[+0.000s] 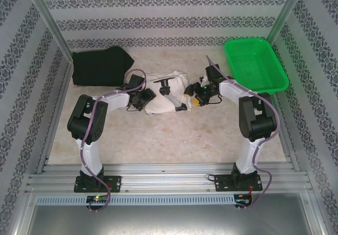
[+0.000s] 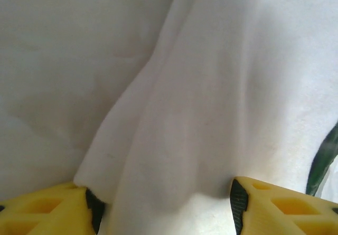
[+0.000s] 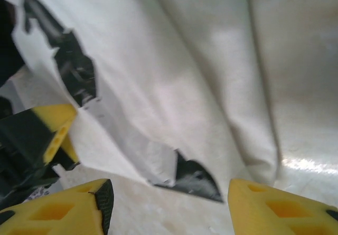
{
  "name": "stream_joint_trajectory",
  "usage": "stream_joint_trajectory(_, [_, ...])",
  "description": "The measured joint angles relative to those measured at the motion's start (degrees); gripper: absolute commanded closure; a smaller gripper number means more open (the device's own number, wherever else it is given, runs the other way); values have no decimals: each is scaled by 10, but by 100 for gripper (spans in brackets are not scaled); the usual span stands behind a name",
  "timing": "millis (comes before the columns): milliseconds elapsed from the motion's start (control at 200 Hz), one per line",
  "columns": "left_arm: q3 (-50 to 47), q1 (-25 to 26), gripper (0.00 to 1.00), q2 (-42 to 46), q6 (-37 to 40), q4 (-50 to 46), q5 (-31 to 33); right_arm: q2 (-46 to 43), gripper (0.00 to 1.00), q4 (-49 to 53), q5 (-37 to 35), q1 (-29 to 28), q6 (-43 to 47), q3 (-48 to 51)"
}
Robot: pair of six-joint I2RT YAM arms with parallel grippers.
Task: Fold and stack the t-shirts
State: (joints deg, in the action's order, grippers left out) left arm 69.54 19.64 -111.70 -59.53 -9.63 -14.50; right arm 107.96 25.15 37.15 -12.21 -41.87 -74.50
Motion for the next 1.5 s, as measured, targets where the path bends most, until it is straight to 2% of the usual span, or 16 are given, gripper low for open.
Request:
stream_joint_trajectory(135, [52,10,49,-32,22,-33,9,-53,39,12,12,0,4,0])
stream_joint_trajectory(340, [149,24,85,-92,85,-97,18,-125,38,26,30,0,13,20])
stream_joint_trajectory(460, [205,33,97,-118,136,-131,29,-159,34,34,34,0,13,50])
stream_joint_trajectory(674, [356,30,100,-133,250,-251,91,-213,15,34,38,1,16,99])
stream_joint_trajectory(819, [457,13,100,-135,334,-289,126,-256,2,-4,47,1,15,130])
stream_joint_trajectory(1029, [572,-26,100,-155,466,-332,159,-322,2,-56,59,0,15,142])
stream_joint_trajectory(1209, [693,-48,100,-220,560,-379,178,-349,2,-67,65,-4,16,155])
stream_joint_trajectory(1504, [705,-93,100,-237,636,-420,169,-350,2,-61,65,-4,15,174])
